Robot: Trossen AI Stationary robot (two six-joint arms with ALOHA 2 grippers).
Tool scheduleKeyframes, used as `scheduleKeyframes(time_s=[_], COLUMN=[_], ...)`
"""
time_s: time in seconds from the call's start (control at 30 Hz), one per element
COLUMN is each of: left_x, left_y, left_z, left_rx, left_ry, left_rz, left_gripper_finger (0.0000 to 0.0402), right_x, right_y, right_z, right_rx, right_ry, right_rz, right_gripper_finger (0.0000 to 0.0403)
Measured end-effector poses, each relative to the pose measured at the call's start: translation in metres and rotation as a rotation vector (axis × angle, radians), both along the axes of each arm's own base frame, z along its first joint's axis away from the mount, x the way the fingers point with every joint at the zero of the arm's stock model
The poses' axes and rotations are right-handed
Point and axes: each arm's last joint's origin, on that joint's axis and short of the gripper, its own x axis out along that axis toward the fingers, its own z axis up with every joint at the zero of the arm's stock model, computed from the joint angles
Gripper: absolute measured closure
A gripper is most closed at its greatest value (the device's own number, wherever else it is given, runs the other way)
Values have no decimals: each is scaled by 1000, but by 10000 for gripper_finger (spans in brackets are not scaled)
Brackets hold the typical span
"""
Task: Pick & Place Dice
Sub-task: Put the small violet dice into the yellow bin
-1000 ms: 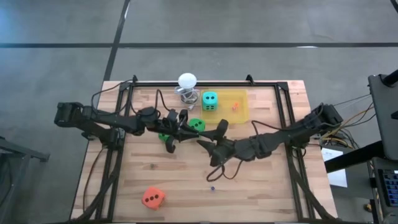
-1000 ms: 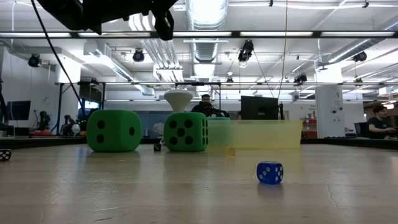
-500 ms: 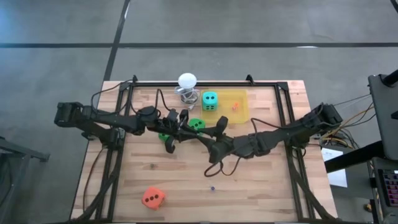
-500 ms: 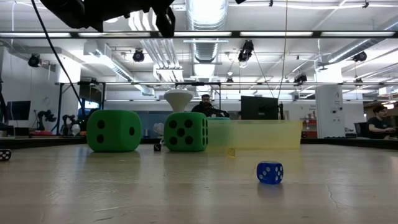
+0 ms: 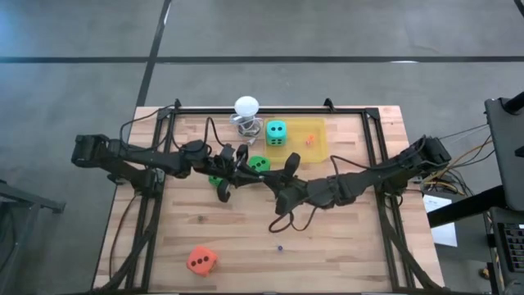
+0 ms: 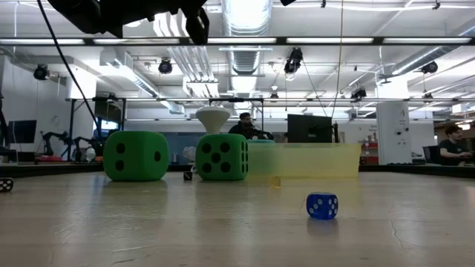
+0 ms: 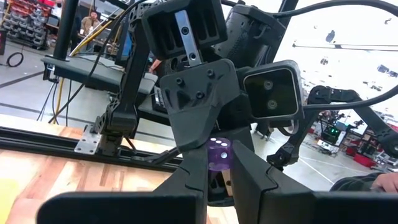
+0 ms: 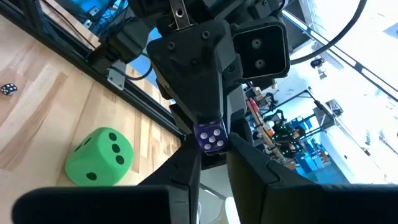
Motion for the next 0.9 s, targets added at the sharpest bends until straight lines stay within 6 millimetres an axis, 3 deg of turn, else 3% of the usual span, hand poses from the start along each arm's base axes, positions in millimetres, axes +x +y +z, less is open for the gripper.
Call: scheduleKeyframes(time_s=[0.37,0.9], left_x=[0,0], left_y=[0,1], left_z=[0,-1], left_rx=[0,-1], left_ry=[2,4], left_rz=[5,15], left_gripper_finger=[362,362], right_x=[0,-1], right_y=[0,4], right_z=[0,0], right_rx=[6,9], right_ry=[-1,-2], right_rz=[3,15], right_gripper_finger=[311,312])
